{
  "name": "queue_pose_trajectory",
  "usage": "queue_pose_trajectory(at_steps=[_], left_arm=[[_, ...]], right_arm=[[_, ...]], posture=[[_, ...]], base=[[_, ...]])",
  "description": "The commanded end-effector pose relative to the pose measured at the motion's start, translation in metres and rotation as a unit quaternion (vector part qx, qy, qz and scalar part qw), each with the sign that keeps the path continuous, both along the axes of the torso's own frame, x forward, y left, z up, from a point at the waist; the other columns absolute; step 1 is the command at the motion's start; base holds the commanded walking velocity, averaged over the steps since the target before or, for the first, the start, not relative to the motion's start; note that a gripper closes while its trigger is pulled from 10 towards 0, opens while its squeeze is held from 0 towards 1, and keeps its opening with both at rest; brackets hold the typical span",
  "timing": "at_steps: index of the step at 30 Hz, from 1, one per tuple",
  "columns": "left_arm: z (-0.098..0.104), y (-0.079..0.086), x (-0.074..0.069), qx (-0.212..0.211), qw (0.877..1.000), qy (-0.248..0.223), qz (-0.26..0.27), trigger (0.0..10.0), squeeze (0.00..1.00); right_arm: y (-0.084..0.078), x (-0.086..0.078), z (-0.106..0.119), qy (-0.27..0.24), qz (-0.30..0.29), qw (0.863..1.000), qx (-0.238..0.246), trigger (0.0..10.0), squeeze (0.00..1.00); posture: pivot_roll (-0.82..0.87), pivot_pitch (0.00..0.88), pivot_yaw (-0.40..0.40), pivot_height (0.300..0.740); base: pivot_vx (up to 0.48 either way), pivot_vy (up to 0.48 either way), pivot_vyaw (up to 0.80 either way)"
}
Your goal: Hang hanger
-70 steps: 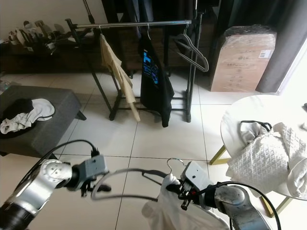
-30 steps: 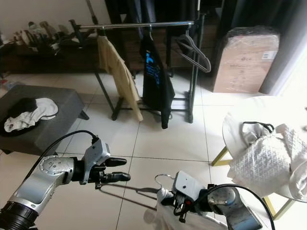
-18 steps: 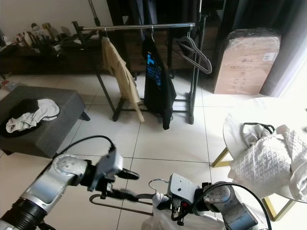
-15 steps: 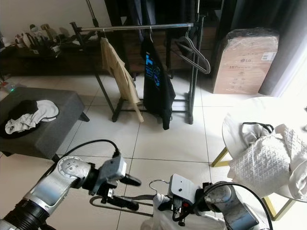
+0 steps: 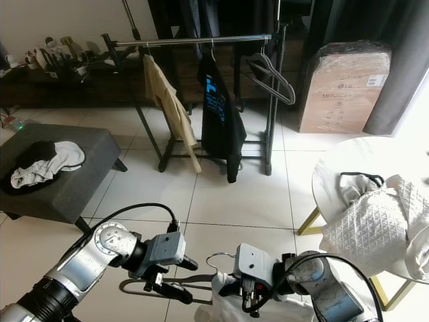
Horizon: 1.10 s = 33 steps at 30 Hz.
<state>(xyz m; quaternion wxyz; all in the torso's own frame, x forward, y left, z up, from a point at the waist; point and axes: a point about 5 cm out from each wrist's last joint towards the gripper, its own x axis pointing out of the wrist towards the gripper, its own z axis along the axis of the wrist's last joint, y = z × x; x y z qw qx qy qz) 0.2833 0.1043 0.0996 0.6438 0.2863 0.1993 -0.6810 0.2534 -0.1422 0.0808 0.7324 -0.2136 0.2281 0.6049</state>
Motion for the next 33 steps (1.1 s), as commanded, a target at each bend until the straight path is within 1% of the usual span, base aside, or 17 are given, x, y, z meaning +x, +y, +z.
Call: queue_pose_trajectory(at_steps=[1,4,6,7,8,9,11,12,16,20,21,33], left_arm=[[-0.002,-0.002,0.000,0.008,1.000,-0.001,-0.008,10.0,0.00],[-0.003,-0.007,0.000,0.006,1.000,-0.002,-0.009,10.0,0.00],[-0.003,-0.010,0.001,0.002,1.000,-0.004,-0.008,7.8,0.00],[-0.003,-0.011,0.002,0.001,1.000,-0.005,-0.008,4.9,0.00],[-0.004,-0.012,0.002,0.000,1.000,-0.005,-0.008,4.9,0.00],[-0.004,-0.013,0.002,0.000,1.000,-0.005,-0.009,0.4,0.00],[-0.004,-0.013,0.001,-0.001,1.000,-0.005,-0.010,0.4,0.00],[-0.004,-0.014,0.001,0.000,1.000,-0.005,-0.012,0.0,0.00],[-0.005,-0.013,0.001,0.004,1.000,-0.003,-0.013,0.0,0.00],[-0.006,-0.011,-0.001,0.017,1.000,0.003,-0.021,0.0,0.00],[-0.007,-0.009,-0.002,0.025,0.999,0.006,-0.028,0.0,0.00],[-0.006,-0.009,0.000,0.034,0.999,-0.003,-0.030,0.0,0.00]], right_arm=[[0.006,-0.001,0.008,-0.009,0.016,1.000,0.016,0.0,0.00],[0.008,-0.002,0.011,-0.010,0.020,1.000,0.017,0.0,0.00],[0.008,-0.002,0.012,-0.010,0.020,1.000,0.019,0.0,0.00],[0.009,-0.002,0.012,-0.010,0.020,1.000,0.019,0.0,0.00],[0.009,-0.002,0.012,-0.011,0.020,1.000,0.020,0.0,0.00],[0.009,-0.002,0.012,-0.011,0.020,1.000,0.020,0.0,0.00],[0.009,-0.002,0.013,-0.010,0.020,1.000,0.020,0.0,0.00],[0.009,-0.002,0.013,-0.010,0.019,1.000,0.020,0.0,0.00],[0.009,-0.002,0.014,-0.010,0.019,1.000,0.020,0.0,0.00],[0.009,-0.002,0.014,-0.009,0.017,1.000,0.021,0.0,0.00],[0.009,-0.002,0.014,-0.009,0.017,1.000,0.021,0.0,0.00],[0.008,-0.002,0.014,-0.005,0.014,1.000,0.021,0.0,0.00]], posture=[[-0.19,0.128,0.108,0.740],[-0.20,0.131,0.109,0.740],[-0.20,0.134,0.109,0.740],[-0.20,0.135,0.109,0.740],[-0.20,0.135,0.109,0.740],[-0.20,0.137,0.110,0.740],[-0.20,0.137,0.110,0.740],[-0.20,0.139,0.109,0.740],[-0.19,0.144,0.110,0.740],[-0.19,0.146,0.111,0.740],[-0.20,0.145,0.112,0.740],[-0.19,0.150,0.114,0.740]], base=[[0.000,0.000,0.00],[0.000,0.000,0.00],[0.000,0.000,0.00],[0.000,0.000,0.00],[0.000,0.000,0.00],[0.000,0.000,0.00],[0.000,0.000,0.00],[0.000,0.000,0.00],[0.000,0.000,0.00],[0.000,0.000,0.00],[0.000,0.000,0.00],[0.000,0.000,0.00]])
